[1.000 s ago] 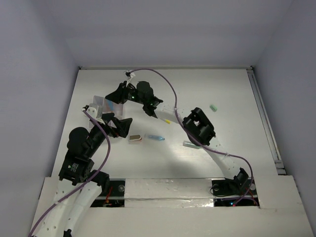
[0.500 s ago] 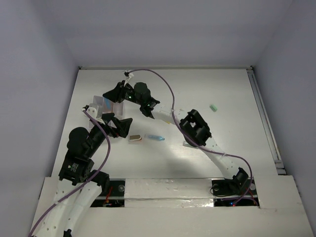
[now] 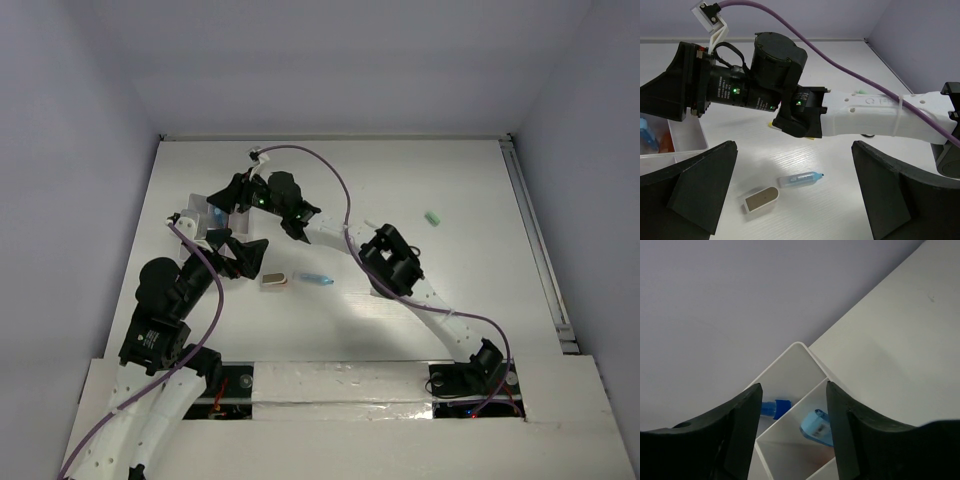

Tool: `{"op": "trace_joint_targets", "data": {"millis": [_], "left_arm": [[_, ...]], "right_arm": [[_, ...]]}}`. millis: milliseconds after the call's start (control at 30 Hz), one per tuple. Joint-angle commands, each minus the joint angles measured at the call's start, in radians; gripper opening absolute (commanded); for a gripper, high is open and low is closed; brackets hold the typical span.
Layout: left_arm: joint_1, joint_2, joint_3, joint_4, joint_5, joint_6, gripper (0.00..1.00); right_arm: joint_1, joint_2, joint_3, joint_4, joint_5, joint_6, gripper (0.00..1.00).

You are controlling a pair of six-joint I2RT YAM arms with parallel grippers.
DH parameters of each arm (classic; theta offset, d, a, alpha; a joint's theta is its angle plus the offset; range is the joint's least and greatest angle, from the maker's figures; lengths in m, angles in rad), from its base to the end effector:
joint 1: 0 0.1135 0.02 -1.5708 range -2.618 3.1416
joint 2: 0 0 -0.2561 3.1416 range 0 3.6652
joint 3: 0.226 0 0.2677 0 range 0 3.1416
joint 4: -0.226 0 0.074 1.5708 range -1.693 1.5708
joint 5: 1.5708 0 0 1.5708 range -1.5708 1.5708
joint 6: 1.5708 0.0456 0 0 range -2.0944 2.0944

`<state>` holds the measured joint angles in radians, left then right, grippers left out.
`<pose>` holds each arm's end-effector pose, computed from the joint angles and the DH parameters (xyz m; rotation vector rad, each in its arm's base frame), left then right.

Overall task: Sort the stationery into containers
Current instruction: Place the stationery in the storage box, then pick up the stationery from the center of the board.

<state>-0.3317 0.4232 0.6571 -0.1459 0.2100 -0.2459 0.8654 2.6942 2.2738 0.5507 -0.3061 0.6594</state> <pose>0.1335 -0.0561 0.3479 0.2378 1.4972 -0.6206 0.3980 0.4886 0.1878 -0.4440 1.5616 1.4369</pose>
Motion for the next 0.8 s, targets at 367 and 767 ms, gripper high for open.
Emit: {"op": "trace_joint_targets", "data": {"millis": [367,767], "left_arm": [[0.003,0.003,0.044,0.062,0.011,-0.007,0.99],[0.013,0.002,0.045,0.062,-0.004,-0.003,0.99]], "right_arm": [[0.011,-0.371,-0.435,0.101,0.01,-0.242,0.6],[-0.026,-0.741,-0.838,-0.511,-0.217,-0.773,0.67]]}}
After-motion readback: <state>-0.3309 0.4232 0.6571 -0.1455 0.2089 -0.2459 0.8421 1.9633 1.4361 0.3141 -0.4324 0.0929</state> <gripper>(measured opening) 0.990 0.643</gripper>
